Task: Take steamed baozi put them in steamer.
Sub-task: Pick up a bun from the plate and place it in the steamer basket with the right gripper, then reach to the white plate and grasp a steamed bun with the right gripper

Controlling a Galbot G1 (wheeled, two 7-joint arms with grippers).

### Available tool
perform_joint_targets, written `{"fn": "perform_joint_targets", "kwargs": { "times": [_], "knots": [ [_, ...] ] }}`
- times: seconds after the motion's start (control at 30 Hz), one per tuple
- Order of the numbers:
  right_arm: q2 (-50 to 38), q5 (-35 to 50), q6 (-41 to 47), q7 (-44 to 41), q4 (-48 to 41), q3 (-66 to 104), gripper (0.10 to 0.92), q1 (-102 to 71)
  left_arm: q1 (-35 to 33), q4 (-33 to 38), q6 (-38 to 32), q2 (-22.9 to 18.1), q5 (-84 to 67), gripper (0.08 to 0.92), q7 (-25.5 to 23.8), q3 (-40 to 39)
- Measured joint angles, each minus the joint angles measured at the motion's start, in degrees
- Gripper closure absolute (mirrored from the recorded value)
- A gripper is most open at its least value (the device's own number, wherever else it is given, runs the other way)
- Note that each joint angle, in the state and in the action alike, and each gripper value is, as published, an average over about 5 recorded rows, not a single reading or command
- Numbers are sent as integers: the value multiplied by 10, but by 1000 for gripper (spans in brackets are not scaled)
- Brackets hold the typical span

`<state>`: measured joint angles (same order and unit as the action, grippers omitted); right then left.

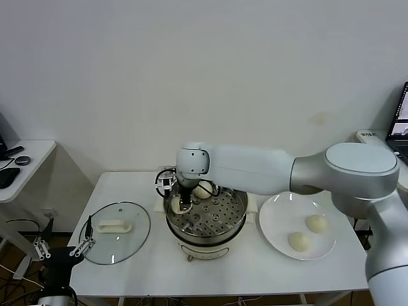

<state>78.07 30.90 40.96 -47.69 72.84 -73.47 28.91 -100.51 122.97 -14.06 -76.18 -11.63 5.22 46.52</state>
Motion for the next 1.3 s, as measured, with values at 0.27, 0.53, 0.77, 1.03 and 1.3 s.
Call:
{"fn": "perform_joint_targets", "kwargs": {
  "times": [0.27, 0.53, 0.77, 1.03, 1.3],
  "knots": [
    [-97, -33, -31, -81, 64, -5, 204, 66, 3, -6, -1, 7, -3, 177, -1, 0],
    [-259, -123, -121, -185, 139, -3, 203, 98, 5, -9, 0, 10, -1, 177, -3, -8],
    [-393, -222, -201, -228, 175, 5, 203, 79, 7, -16, 1, 9, 5, 177, -3, -17],
    [-483, -299, -250, -219, 188, 49, 203, -10, 4, -12, 2, 4, 12, 177, -3, -17],
    [-514, -343, -269, -192, 183, 133, 203, -141, -5, -10, 2, 0, 16, 177, -3, -11]
  ]
}}
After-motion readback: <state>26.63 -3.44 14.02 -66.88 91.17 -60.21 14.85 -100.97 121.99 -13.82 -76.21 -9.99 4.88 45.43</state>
